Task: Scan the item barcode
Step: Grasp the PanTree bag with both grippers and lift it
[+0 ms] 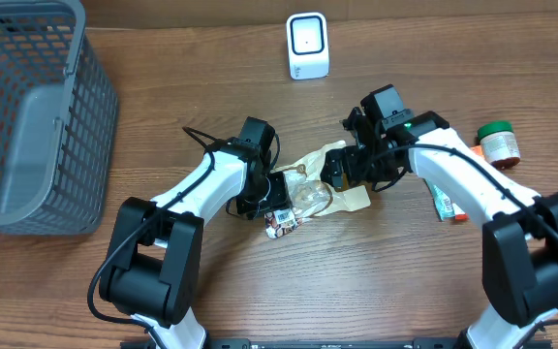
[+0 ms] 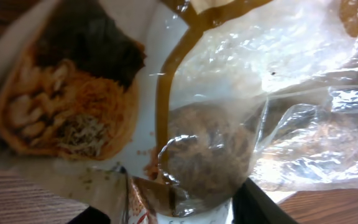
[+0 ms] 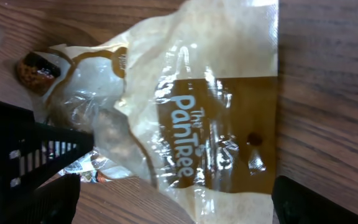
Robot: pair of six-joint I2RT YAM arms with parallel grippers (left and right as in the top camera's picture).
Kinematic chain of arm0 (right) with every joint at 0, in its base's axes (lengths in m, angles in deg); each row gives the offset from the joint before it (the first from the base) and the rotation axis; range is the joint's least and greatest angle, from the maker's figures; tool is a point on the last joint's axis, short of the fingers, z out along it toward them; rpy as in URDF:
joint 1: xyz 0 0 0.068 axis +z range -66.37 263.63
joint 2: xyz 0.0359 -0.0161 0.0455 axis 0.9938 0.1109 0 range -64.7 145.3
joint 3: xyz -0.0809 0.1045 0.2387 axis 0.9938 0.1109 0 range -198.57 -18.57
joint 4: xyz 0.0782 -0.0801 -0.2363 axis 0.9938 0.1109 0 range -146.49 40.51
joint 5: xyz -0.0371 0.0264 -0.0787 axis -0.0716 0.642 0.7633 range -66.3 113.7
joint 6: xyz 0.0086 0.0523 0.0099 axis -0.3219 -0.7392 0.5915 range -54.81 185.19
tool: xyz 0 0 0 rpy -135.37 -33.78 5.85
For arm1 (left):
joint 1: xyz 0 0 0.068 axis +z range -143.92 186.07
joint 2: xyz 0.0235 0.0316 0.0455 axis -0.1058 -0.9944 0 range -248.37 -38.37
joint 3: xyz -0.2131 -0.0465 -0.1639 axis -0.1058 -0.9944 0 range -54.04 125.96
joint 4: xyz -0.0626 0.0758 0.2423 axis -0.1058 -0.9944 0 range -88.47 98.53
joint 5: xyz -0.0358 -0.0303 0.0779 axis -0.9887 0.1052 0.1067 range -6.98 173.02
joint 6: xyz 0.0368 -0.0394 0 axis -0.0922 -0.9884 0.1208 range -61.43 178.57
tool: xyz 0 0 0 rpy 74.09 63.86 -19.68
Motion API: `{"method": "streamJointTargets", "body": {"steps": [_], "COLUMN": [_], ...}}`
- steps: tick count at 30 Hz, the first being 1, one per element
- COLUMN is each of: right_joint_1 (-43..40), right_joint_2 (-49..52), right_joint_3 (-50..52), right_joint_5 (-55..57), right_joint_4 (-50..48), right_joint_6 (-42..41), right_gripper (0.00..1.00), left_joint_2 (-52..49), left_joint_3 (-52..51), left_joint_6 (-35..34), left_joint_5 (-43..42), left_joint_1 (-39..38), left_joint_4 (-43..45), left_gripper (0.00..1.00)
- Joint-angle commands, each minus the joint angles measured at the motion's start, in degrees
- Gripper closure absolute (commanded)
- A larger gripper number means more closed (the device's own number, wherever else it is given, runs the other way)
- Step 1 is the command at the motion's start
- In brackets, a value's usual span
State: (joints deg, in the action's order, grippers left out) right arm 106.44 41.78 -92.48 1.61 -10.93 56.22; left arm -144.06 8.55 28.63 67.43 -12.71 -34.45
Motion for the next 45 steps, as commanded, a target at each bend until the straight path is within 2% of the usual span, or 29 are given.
{"method": "streamJointTargets", "body": {"steps": [1,5,10,24,34,37,41,44,45], "right_joint_1": [-0.4,-0.4,-0.4,3.2,5.8,5.9,5.9,5.9,5.9], "right_joint_2": [1.3,2.5,5.5,11.3,11.3,11.3,11.3,11.3,11.3], "right_joint_3": [-1.0,-1.0,-1.0,-1.0,-1.0,-1.0,-1.0,-1.0,-1.0], "right_joint_5": [-2.4,-2.4,-3.2,-14.8,-17.1,-17.1,-17.1,-17.0,-17.0], "right_joint_4": [-0.6,-2.4,-3.8,-4.4,-6.1,-6.6,-6.6,-6.5,-6.5], "right_joint_6": [0.5,0.5,-1.4,-1.5,-1.5,-1.5,-1.4,-1.4,-1.4], "right_gripper": [0.00,0.00,0.00,0.00,0.32,0.39,0.52,0.59,0.60], "left_joint_2": [-2.5,-2.5,-2.5,-2.5,-2.5,-2.5,-2.5,-2.5,-2.5], "left_joint_3": [-1.6,-1.6,-1.6,-1.6,-1.6,-1.6,-1.6,-1.6,-1.6], "left_joint_6": [-0.5,-0.4,0.1,0.4,0.8,0.8,0.8,1.3,1.8], "left_joint_5": [3.0,3.0,3.0,2.6,2.4,2.4,2.4,2.0,1.5], "left_joint_1": [-0.4,-0.4,-0.4,-0.4,-0.4,-0.4,-0.4,-0.4,-0.4], "left_joint_4": [-0.3,-0.3,-0.5,-0.5,-0.3,-0.3,-0.3,-0.3,-0.3], "left_gripper": [0.62,0.63,0.58,0.59,0.58,0.57,0.48,0.29,0.26]}}
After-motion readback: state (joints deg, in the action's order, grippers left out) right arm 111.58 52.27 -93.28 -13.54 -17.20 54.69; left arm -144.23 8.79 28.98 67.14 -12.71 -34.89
